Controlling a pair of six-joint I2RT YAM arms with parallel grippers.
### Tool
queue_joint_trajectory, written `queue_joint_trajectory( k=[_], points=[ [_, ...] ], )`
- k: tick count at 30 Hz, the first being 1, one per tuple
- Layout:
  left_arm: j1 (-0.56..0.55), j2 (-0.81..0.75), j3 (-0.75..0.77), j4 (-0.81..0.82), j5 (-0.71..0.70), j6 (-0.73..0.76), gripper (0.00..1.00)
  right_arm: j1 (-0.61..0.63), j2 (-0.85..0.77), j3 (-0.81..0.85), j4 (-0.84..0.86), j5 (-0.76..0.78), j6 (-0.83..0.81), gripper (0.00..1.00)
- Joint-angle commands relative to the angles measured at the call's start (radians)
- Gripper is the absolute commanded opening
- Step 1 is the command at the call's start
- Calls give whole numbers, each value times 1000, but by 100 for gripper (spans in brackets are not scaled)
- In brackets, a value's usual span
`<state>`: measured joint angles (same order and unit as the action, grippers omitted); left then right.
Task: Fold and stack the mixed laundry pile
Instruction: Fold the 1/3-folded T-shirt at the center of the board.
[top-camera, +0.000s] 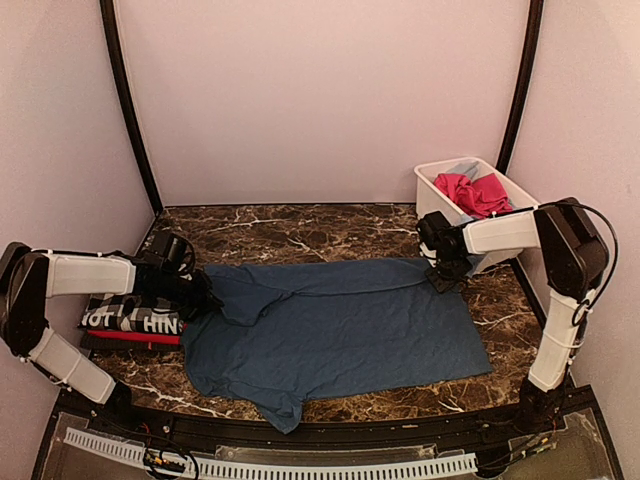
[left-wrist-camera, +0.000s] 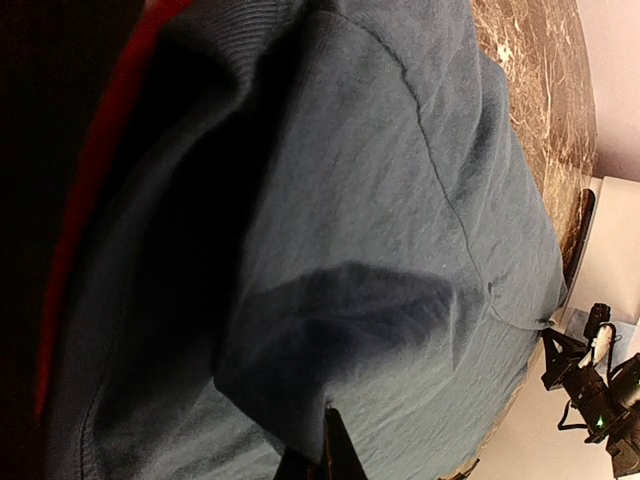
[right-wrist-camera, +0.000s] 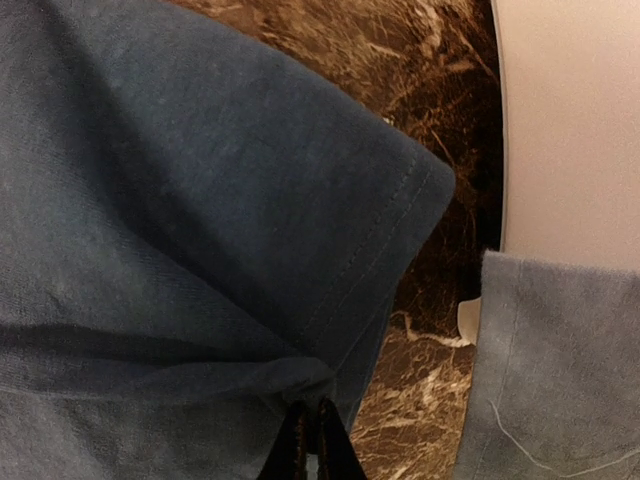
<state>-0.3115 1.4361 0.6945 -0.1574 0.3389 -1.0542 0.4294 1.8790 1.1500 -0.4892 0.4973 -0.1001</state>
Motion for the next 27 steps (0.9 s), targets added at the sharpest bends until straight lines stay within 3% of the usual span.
queue_joint_trajectory(
  k=[1,4,7,18,22,27],
  points=[
    [-2,1,-10,21,1,3,0,9,13,35,-78,29,41,9],
    [-1,2,-9,16,0,7,0,8,-3,28,-121,35,60,16],
    [-2,6,-9,13,0,12,0,8,-25,20,-158,42,79,32],
    [-1,-1,-5,0,-14,16,1,11,-94,12,-224,80,76,51],
    [-1,-17,16,-17,-14,46,12,42,-163,18,-212,-45,61,59],
    [-1,-49,88,-103,-35,101,35,142,-216,61,-167,-190,61,60]
  ],
)
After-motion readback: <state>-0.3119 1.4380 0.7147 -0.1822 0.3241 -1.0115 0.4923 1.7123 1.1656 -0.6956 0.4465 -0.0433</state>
